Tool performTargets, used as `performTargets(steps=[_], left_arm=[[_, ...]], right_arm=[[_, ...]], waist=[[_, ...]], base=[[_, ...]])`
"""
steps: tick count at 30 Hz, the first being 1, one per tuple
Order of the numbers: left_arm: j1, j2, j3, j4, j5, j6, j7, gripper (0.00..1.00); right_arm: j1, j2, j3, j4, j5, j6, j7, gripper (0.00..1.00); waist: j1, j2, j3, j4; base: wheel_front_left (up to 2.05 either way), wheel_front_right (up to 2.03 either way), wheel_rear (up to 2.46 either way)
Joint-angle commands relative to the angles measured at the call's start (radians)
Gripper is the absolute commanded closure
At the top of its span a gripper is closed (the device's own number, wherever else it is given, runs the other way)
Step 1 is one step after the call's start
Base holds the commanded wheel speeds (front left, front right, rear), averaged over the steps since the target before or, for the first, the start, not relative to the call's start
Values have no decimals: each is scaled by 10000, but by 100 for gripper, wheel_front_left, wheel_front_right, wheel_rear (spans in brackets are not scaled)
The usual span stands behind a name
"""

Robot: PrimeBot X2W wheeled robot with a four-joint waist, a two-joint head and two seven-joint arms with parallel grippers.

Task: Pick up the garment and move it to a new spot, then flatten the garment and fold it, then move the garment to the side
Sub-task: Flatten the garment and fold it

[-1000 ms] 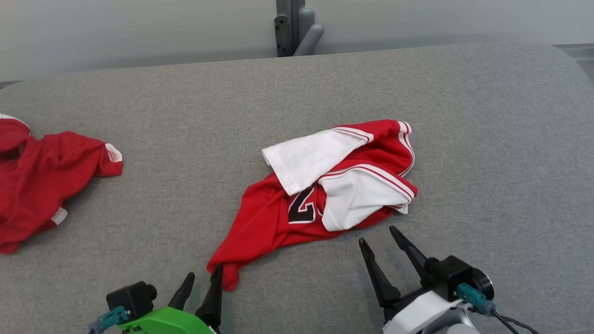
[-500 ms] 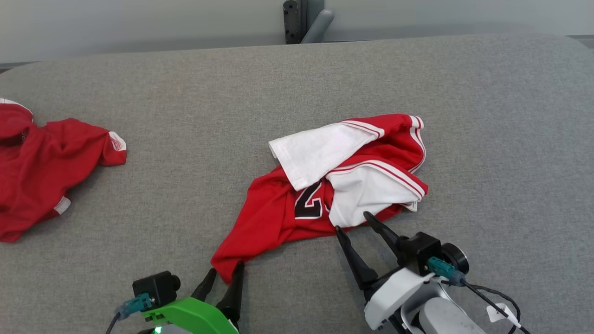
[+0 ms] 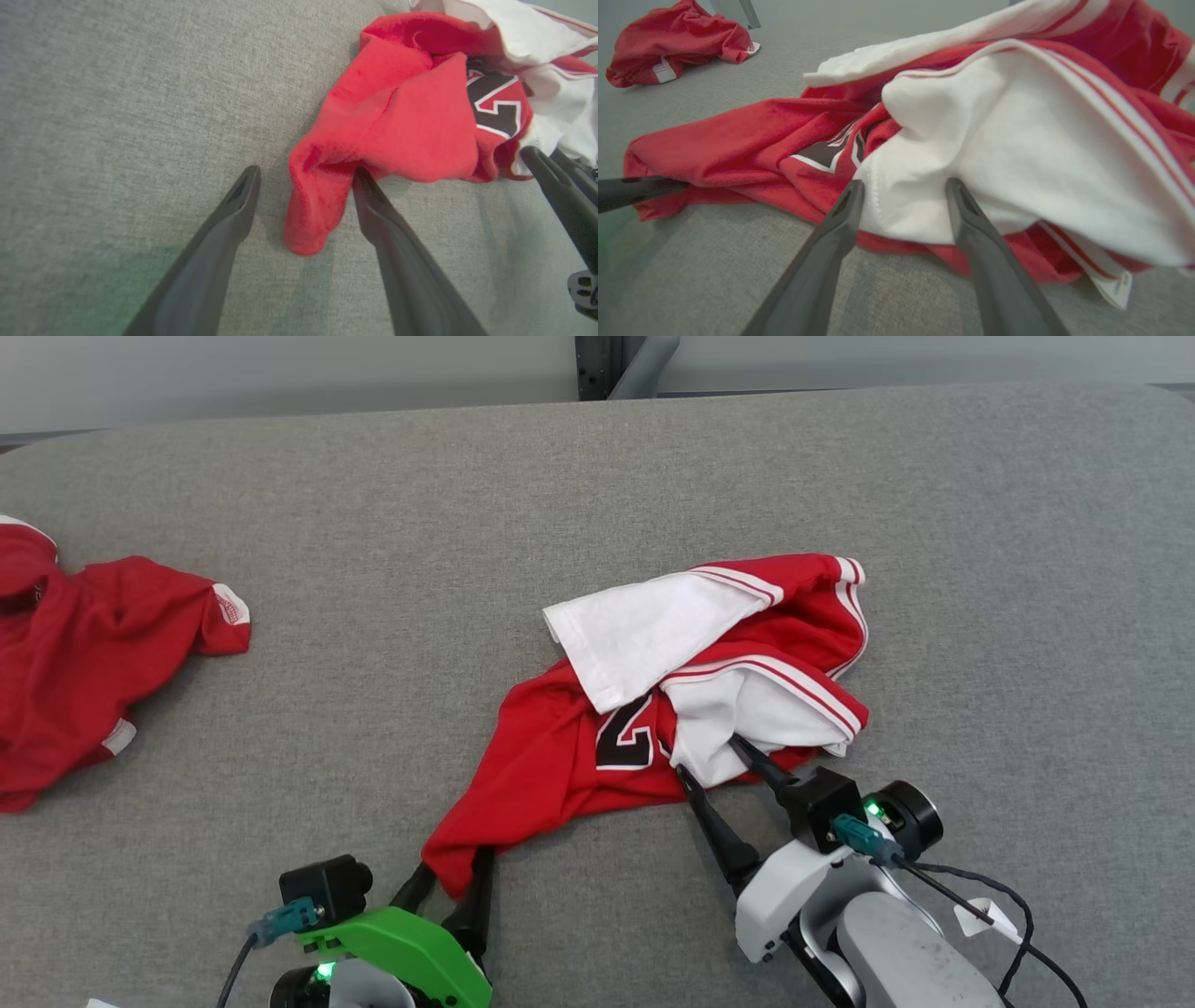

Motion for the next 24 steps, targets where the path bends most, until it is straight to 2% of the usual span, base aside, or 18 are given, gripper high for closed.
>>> performTargets(steps=[1, 2, 3, 5, 8, 9, 16, 21, 24], left_arm=[[-154, -16, -58, 189, 168, 42, 47, 0], [-184, -43, -60, 255, 136, 16, 53, 0], [-204, -61, -58, 314, 106, -29, 57, 0], [-219, -77, -54, 442, 30, -105, 86, 3], [-189, -80, -40, 531, -52, -247, 73, 97], [-163, -70, -23, 548, -68, -296, 50, 100], [18, 159, 240, 383, -177, -465, -111, 100], [305, 572, 571, -123, -233, -306, -313, 100], [450, 774, 584, -432, -213, -238, -265, 100]], right_arm=[[-172, -38, 15, 95, -42, -3, 8, 67], [-197, -38, 32, 141, -44, -3, 6, 80], [-229, -37, 53, 187, -34, -3, 1, 99], [-280, -40, 88, 244, 36, -3, -20, 100], [-278, -41, -41, 197, 152, -3, -67, 100], [-242, -38, -88, 136, 171, -3, -74, 100], [553, -38, -1122, -1104, 211, -3, -72, 100], [1410, -47, -2436, -2542, -316, -3, 494, 100], [1719, -97, -2932, -2974, -290, -3, 790, 100]], waist=[[0, 46, 50, -18], [0, 46, 69, -28], [0, 46, 85, -38], [0, 46, 102, -66], [0, 46, 95, -133], [0, 46, 86, -160], [0, 46, -122, -374], [0, 46, -308, -691], [0, 46, -372, -837]], base=[[0, 0, 0], [0, 0, 0], [0, 0, 0], [0, 0, 0], [0, 0, 0], [0, 0, 0], [0, 0, 0], [0, 0, 0], [0, 0, 0]])
